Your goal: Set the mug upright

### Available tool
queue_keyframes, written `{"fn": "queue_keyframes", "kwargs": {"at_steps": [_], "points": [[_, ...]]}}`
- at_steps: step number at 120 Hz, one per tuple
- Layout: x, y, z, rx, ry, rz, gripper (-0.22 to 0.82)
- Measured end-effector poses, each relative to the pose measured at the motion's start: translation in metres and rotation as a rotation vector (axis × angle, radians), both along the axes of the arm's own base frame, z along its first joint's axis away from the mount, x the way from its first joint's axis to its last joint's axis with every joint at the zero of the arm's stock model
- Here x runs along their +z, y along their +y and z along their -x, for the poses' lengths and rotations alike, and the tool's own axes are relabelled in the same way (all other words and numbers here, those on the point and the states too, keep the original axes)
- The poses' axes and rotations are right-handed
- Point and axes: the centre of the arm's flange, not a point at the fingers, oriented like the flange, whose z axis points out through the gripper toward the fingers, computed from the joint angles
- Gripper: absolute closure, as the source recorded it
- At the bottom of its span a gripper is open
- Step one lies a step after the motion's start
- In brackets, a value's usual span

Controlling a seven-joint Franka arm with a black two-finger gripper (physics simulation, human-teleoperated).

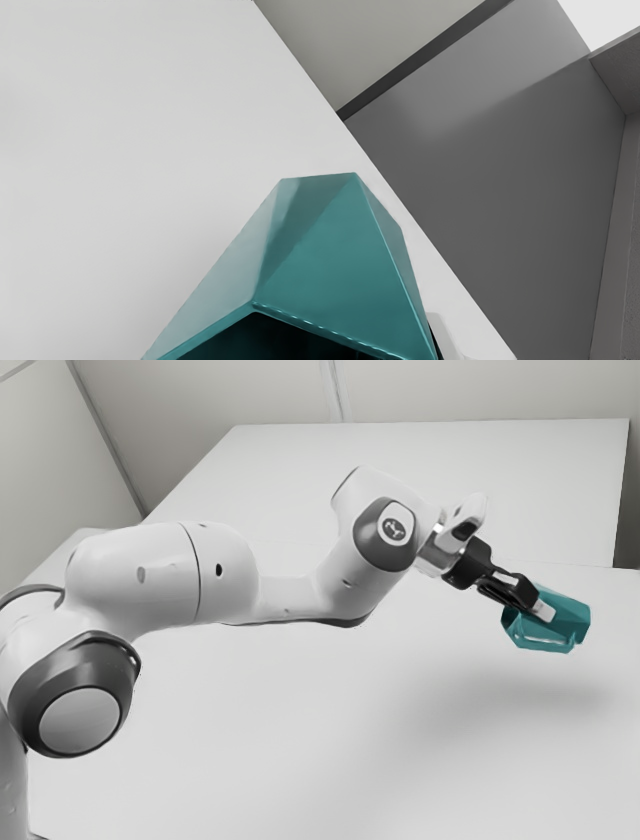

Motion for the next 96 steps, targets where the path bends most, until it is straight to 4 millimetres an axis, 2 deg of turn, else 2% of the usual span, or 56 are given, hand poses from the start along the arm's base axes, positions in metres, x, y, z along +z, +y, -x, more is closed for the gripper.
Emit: {"fn": "queue_keyframes", "kwargs": {"at_steps": [12, 29, 50, 74, 96], "points": [[0.018, 0.028, -0.002, -0.013, -0.031, -0.075, 0.79], [0.036, 0.080, -0.004, -0.012, -0.045, -0.192, 0.79], [0.052, 0.136, 0.003, -0.011, -0.031, -0.345, 0.79], [0.055, 0.190, 0.025, 0.006, 0.009, -0.512, 0.79], [0.046, 0.239, 0.051, 0.058, 0.079, -0.601, 0.79]]}}
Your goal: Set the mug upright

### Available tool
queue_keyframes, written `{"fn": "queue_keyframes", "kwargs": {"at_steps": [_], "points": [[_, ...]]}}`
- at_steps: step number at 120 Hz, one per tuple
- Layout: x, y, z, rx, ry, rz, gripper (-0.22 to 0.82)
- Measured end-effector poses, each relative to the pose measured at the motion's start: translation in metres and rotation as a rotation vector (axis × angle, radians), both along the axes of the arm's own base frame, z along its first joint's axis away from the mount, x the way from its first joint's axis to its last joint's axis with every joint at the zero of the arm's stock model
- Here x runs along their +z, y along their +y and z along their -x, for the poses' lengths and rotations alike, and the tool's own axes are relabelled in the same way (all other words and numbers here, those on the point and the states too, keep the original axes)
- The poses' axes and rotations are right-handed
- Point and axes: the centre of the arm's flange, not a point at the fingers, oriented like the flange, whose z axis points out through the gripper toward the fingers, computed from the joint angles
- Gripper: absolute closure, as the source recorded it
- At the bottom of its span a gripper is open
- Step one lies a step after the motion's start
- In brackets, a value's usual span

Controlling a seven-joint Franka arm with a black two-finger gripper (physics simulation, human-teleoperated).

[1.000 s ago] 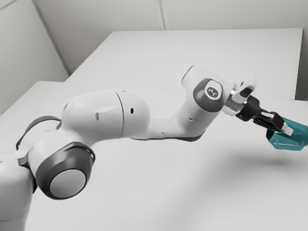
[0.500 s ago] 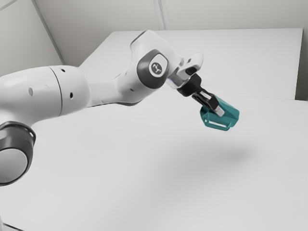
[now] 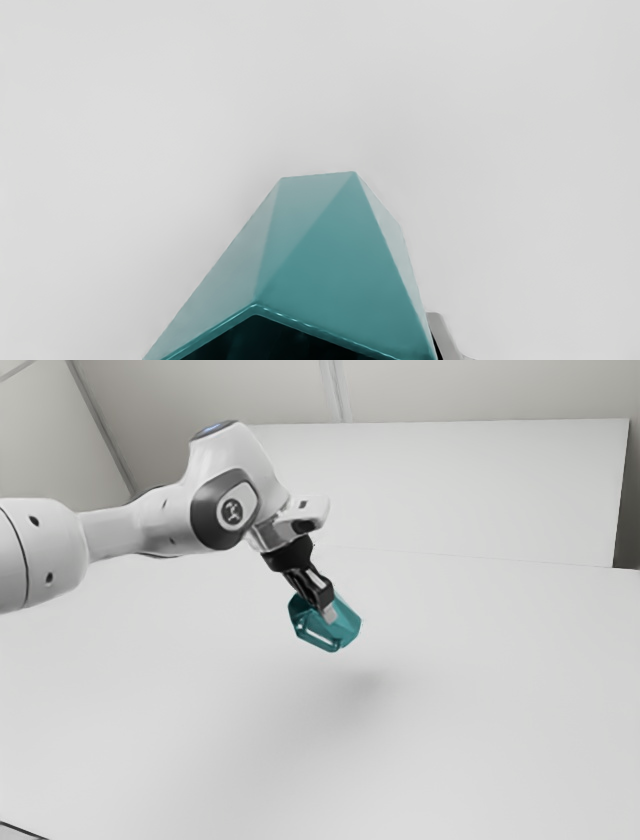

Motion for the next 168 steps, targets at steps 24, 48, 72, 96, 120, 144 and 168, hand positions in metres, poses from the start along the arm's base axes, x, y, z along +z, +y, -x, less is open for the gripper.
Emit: {"fn": "queue_keyframes", "kwargs": {"at_steps": [24, 48, 72, 96, 120, 144, 168], "points": [[-0.012, 0.040, 0.020, 0.064, 0.039, -0.098, 0.79], [-0.033, 0.035, 0.049, 0.069, 0.083, -0.184, 0.79], [-0.038, 0.039, 0.069, 0.098, 0.083, -0.270, 0.79], [-0.049, 0.049, 0.083, 0.138, 0.083, -0.364, 0.79], [-0.056, 0.070, 0.089, 0.220, 0.091, -0.412, 0.79], [-0.067, 0.078, 0.095, 0.269, 0.104, -0.449, 0.79], [-0.078, 0.088, 0.096, 0.322, 0.108, -0.473, 0.79]]}}
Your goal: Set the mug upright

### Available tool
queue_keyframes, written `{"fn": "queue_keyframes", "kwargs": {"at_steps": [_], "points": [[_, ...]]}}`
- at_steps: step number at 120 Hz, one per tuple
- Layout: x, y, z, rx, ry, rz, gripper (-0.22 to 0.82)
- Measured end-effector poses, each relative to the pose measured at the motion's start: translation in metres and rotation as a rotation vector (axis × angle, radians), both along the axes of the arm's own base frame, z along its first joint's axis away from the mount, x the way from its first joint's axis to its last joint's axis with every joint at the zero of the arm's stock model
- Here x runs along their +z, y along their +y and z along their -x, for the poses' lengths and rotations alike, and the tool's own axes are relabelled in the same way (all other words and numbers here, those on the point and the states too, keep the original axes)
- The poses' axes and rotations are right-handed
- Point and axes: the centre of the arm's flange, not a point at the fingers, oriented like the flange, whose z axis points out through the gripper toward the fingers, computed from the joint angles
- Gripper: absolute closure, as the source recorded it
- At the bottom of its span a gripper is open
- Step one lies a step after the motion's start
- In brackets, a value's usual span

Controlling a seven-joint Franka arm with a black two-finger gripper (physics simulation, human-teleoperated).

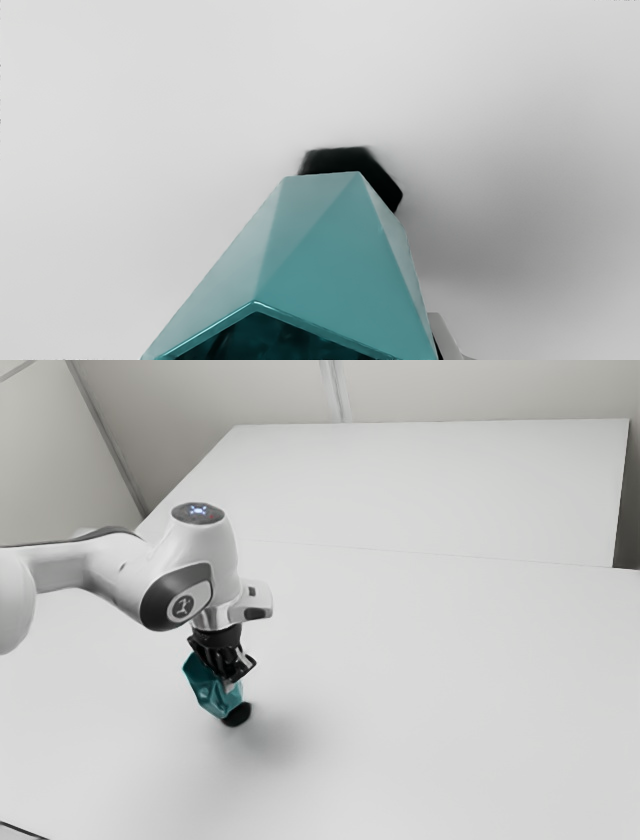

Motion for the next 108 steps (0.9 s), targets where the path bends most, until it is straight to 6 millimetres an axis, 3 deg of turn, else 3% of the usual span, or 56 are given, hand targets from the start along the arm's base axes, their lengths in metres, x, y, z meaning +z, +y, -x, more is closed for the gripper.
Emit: {"fn": "queue_keyframes", "kwargs": {"at_steps": [31, 58, 108], "points": [[-0.018, 0.008, -0.009, 0.054, 0.004, -0.010, 0.79], [-0.015, 0.007, -0.027, 0.072, -0.033, -0.008, 0.79], [-0.031, 0.006, -0.045, 0.097, -0.023, -0.009, 0.79]]}}
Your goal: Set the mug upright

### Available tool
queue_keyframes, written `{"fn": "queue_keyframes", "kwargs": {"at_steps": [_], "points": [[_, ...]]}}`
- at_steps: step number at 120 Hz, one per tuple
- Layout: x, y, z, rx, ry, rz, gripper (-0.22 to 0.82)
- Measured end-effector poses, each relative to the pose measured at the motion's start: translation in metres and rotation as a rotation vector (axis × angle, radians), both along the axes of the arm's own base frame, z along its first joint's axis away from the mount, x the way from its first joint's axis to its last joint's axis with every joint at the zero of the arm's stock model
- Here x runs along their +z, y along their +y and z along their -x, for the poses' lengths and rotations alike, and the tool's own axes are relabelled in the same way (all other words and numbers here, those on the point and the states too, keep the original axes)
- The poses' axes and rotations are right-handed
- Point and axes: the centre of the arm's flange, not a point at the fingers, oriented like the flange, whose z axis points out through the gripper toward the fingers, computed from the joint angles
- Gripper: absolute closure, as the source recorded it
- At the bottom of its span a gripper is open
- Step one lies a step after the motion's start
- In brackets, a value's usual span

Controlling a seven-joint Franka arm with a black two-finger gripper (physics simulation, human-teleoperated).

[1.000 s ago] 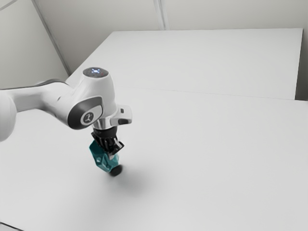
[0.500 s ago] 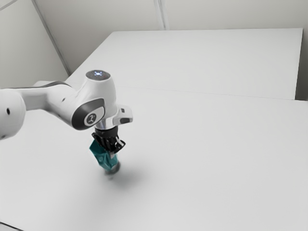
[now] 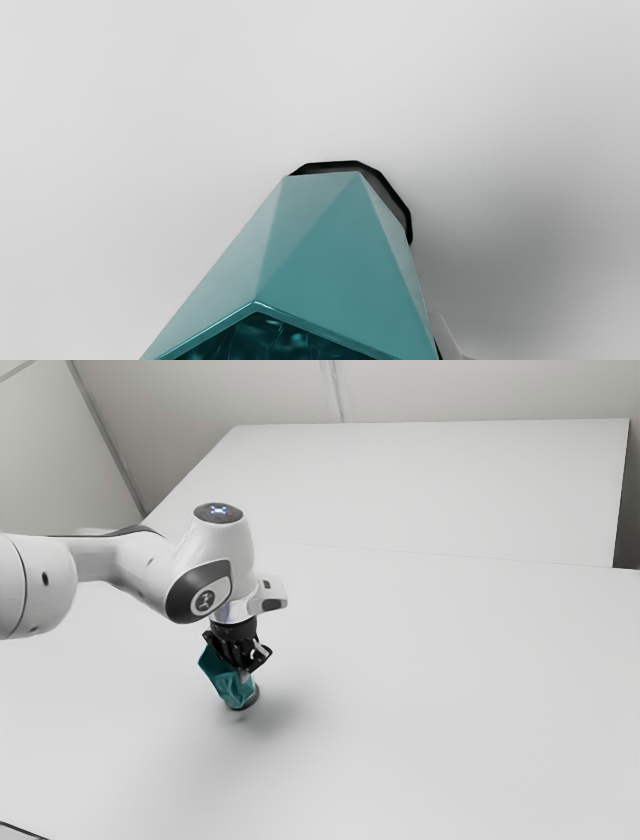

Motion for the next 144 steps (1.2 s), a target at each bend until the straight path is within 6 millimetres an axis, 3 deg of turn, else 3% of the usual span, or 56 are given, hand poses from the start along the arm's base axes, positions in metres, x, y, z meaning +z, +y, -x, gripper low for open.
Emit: {"fn": "queue_keyframes", "kwargs": {"at_steps": [12, 40, 65, 80, 109, 144], "points": [[-0.001, 0.001, 0.000, 0.007, 0.000, 0.002, 0.74], [0.006, 0.002, 0.000, 0.020, -0.012, 0.010, 0.53], [0.039, -0.003, -0.004, 0.031, -0.077, 0.039, 0.26], [0.067, -0.011, -0.015, 0.040, -0.110, 0.065, 0.16], [0.114, -0.009, -0.031, 0.095, -0.097, 0.111, 0.07], [0.161, 0.016, -0.059, 0.168, -0.071, 0.144, 0.03]]}}
